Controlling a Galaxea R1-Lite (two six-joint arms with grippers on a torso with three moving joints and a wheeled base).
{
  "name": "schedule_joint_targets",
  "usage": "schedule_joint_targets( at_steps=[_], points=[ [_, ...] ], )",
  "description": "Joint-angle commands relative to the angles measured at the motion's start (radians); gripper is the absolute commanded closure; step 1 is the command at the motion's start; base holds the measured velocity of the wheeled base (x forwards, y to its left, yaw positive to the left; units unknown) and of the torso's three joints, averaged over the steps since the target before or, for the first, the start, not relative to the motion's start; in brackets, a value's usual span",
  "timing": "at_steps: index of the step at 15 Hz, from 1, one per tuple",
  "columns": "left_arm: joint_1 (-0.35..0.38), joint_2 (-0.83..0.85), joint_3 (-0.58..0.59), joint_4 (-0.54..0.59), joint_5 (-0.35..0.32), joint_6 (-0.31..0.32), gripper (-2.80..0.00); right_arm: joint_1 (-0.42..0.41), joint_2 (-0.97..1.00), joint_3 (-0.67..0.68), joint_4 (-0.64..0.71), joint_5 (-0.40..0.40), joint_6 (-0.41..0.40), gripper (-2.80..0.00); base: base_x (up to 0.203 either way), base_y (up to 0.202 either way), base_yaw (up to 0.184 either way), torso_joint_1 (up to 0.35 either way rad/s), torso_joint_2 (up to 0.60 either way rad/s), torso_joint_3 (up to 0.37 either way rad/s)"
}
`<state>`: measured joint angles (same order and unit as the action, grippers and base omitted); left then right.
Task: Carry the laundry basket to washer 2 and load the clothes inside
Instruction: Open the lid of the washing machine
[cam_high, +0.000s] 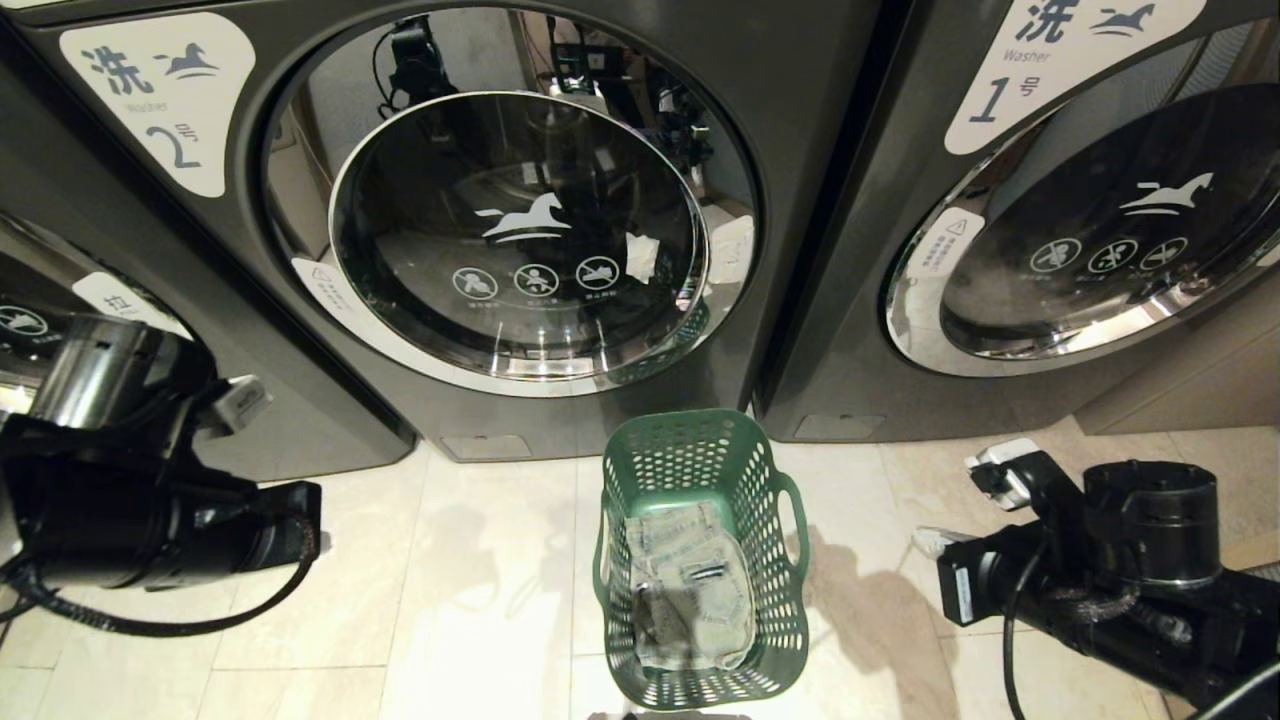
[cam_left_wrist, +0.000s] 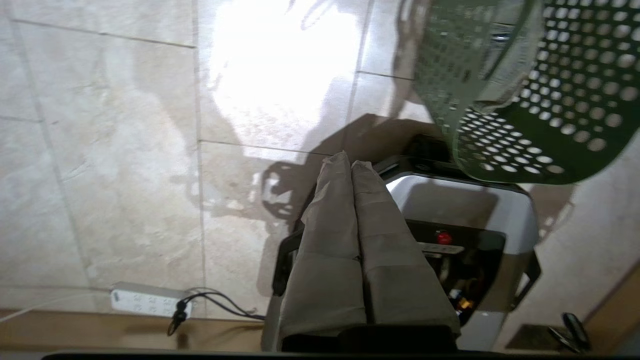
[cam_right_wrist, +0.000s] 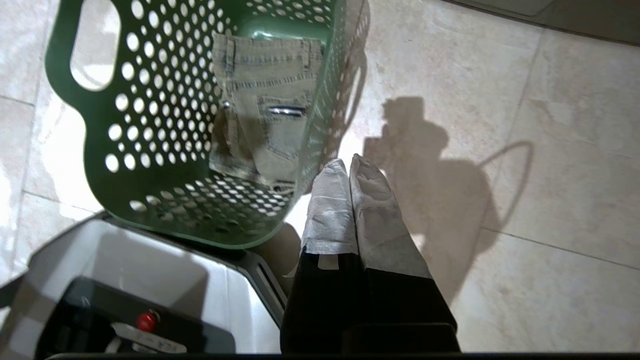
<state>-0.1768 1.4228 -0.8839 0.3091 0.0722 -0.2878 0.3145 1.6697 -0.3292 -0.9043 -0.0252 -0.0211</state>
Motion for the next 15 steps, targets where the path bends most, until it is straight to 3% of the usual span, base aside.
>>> schedule_joint_targets(
  at_steps=[1,3,6,8,11,13,15],
  points=[
    [0.026,-0.104,0.068,0.002,0.093,-0.001,0.0,0.0,-0.131,0.078,-0.004,-0.004,-0.016,0.0,0.0,0.0,0.0,0.0,0.0,0.0],
    [0.03,-0.191,0.123,0.002,0.168,0.002,0.0,0.0,-0.238,0.148,-0.002,-0.014,-0.026,0.0,0.0,0.0,0.0,0.0,0.0,0.0],
    [0.058,-0.383,0.198,0.003,0.195,0.047,0.0,-0.027,-0.416,0.209,0.02,-0.114,-0.102,0.0,0.0,0.0,0.0,0.0,0.0,0.0],
    [0.08,-0.525,0.273,0.003,0.2,0.095,0.0,-0.113,-0.542,0.245,0.052,-0.164,-0.175,0.0,0.0,0.0,0.0,0.0,0.0,0.0],
    [0.107,-0.724,0.392,0.003,0.217,0.186,0.0,-0.208,-0.765,0.299,0.118,-0.183,-0.207,0.0,0.0,0.0,0.0,0.0,0.0,0.0],
    [0.111,-0.86,0.484,0.003,0.217,0.221,0.0,-0.224,-0.952,0.314,0.282,-0.183,-0.209,0.0,0.0,0.0,0.0,0.0,0.0,0.0],
    [0.101,-0.976,0.61,0.001,0.194,0.235,0.0,-0.232,-1.129,0.322,0.529,-0.148,-0.196,0.0,0.0,0.0,0.0,0.0,0.0,0.0]
  ],
)
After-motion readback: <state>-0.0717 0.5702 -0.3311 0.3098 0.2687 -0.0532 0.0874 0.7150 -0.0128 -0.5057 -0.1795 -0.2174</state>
